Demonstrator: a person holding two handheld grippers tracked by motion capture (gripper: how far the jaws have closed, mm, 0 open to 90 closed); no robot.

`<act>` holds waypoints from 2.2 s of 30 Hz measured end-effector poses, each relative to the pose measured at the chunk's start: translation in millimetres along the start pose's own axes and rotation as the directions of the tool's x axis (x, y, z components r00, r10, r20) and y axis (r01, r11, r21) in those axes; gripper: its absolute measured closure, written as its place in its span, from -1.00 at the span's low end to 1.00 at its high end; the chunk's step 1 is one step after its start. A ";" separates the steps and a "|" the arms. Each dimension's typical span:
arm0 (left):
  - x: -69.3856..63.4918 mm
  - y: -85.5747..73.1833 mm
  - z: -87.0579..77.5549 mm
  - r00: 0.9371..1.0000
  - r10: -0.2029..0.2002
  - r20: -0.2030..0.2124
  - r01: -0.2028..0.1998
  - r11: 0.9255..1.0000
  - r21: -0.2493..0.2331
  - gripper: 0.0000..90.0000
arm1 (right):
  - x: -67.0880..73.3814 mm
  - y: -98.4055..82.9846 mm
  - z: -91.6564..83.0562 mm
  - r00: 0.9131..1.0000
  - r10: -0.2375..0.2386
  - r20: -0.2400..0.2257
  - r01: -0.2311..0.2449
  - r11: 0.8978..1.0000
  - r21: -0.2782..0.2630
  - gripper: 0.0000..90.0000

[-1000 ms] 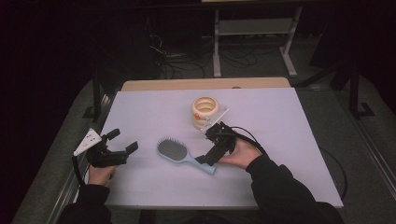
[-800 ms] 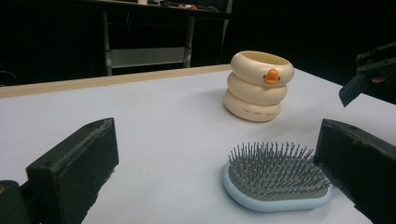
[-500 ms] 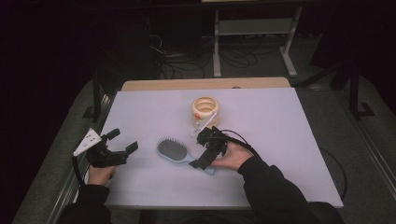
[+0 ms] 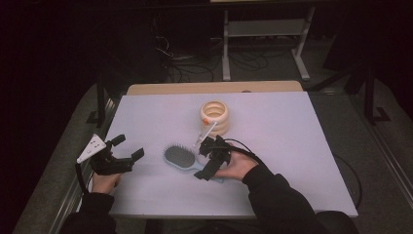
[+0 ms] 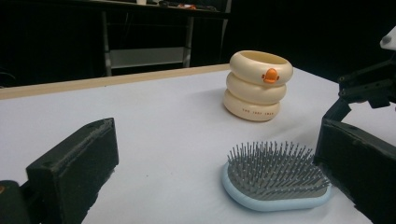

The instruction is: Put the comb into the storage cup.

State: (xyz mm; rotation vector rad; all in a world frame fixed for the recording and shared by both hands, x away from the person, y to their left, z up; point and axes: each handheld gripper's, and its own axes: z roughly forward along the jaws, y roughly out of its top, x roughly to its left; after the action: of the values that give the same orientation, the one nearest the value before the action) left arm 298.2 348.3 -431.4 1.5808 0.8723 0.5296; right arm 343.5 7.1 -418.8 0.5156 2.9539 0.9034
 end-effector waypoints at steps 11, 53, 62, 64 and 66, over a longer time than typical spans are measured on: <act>-0.2 -0.1 0.4 1.000 0.002 0.004 -0.002 1.000 0.002 -1.00 | 1.3 0.7 18.9 1.000 -0.001 -0.003 0.001 0.998 0.065 -0.95; -0.8 -0.2 1.2 1.000 0.011 0.003 -0.011 1.000 0.003 -1.00 | -1.6 6.2 34.5 0.994 0.041 0.105 -0.055 0.990 0.129 0.50; -0.7 -0.1 0.8 1.000 0.010 0.003 -0.010 1.000 -0.002 -1.00 | -5.0 5.6 33.3 0.995 0.050 0.083 -0.060 0.990 0.127 0.51; -0.6 -0.1 0.9 1.000 0.010 0.003 -0.010 1.000 -0.002 -1.00 | -5.4 5.5 33.0 0.996 0.052 0.079 -0.061 0.990 0.124 0.52; -0.7 -0.1 0.9 1.000 0.010 0.003 -0.010 1.000 -0.002 -1.00 | -5.9 5.4 32.1 0.996 0.056 0.075 -0.065 0.991 0.119 0.52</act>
State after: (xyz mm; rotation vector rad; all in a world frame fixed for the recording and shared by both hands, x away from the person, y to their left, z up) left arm 298.4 347.2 -431.5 1.5843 0.8620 0.5346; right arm 354.2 26.9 -443.2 0.6308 2.9558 0.6960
